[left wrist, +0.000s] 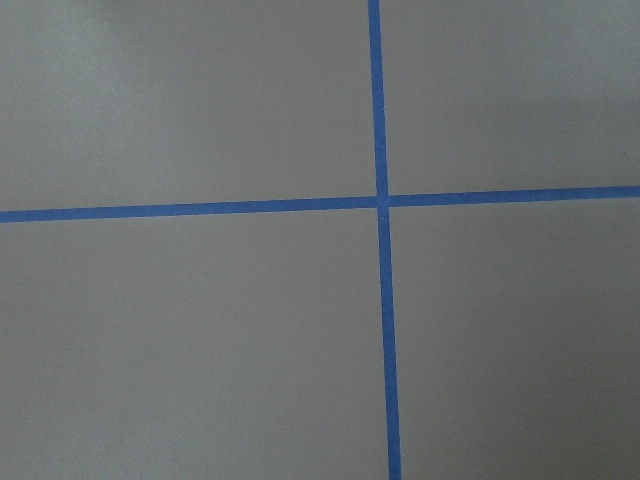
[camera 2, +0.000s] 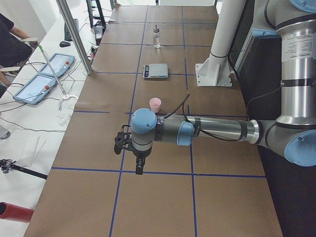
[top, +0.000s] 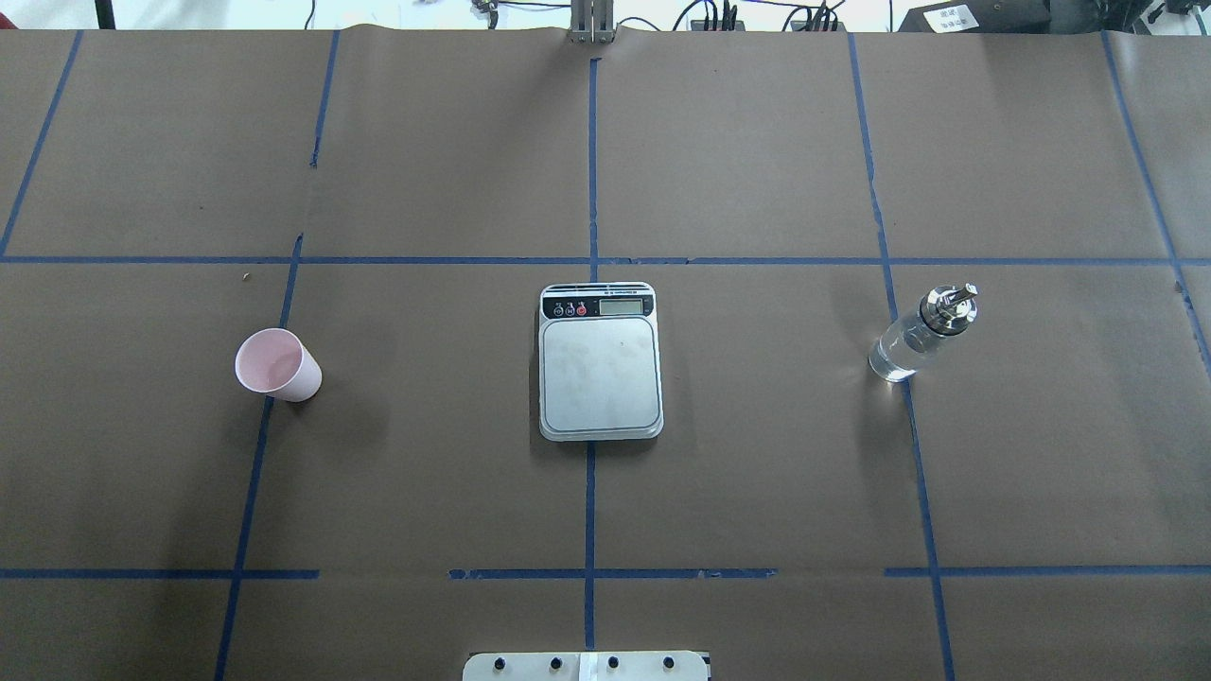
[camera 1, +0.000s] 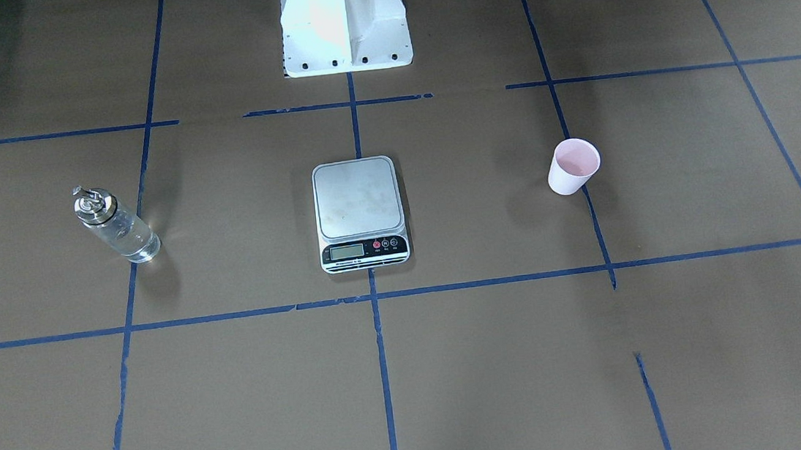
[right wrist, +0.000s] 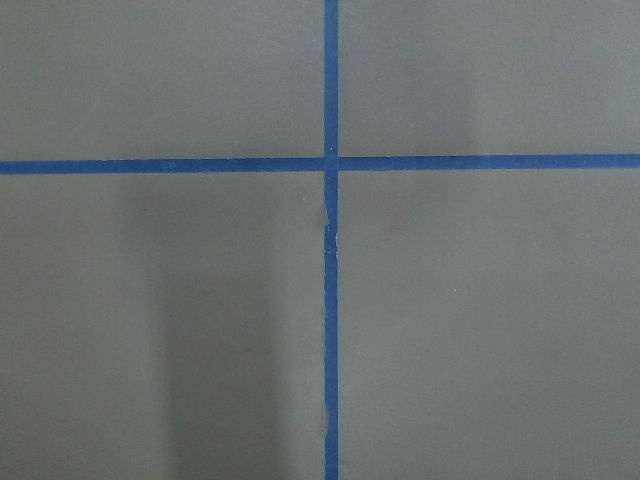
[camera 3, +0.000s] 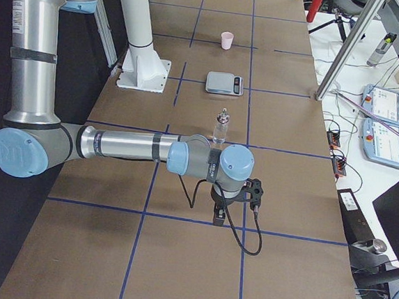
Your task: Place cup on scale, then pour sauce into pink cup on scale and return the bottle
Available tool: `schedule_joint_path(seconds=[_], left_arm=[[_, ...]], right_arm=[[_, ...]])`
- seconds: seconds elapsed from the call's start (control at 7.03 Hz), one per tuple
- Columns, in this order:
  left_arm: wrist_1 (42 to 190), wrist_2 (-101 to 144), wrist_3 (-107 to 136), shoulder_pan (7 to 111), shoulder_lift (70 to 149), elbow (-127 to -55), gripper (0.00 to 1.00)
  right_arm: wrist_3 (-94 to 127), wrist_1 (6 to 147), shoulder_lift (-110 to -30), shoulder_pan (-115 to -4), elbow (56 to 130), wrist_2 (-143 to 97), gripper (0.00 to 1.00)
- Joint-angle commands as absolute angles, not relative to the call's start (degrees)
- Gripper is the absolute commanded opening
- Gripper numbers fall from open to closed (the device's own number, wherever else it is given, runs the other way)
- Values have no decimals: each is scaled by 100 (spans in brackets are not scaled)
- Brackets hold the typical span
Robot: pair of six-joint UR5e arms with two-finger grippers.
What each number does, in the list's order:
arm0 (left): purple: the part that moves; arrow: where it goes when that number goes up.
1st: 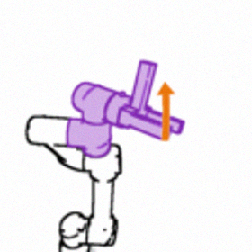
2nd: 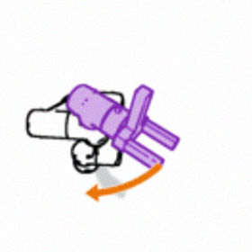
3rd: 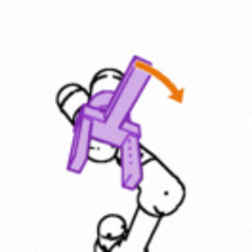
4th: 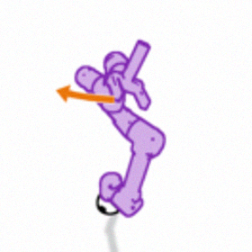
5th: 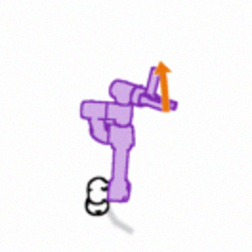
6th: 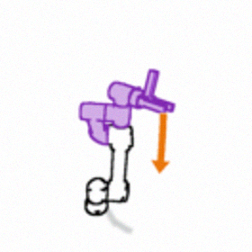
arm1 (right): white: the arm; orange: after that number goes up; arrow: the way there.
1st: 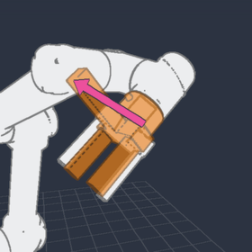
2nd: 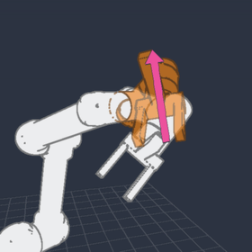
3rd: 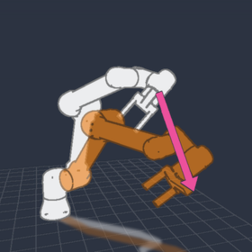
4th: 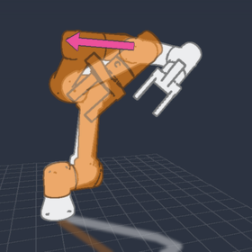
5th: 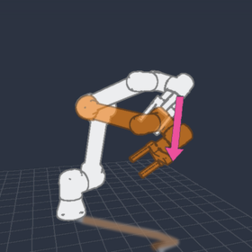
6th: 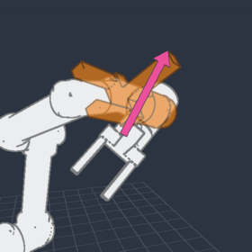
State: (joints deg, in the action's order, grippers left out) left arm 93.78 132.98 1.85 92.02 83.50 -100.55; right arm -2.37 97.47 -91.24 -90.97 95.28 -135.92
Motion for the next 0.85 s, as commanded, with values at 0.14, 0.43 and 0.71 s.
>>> schedule_joint_path(seconds=[0.14,0.43,0.71], left_arm=[[9343,13254,193,9193,8393,-10220,100],[8715,13228,664,9115,8953,-10640,100],[7956,13254,1585,8495,9053,-12104,100]], right_arm=[[-246,9747,-9123,-9097,9580,-13772,100],[-246,9747,-9097,-9105,9597,-13764,100],[-237,9747,-9088,-9105,9659,-13772,100]])
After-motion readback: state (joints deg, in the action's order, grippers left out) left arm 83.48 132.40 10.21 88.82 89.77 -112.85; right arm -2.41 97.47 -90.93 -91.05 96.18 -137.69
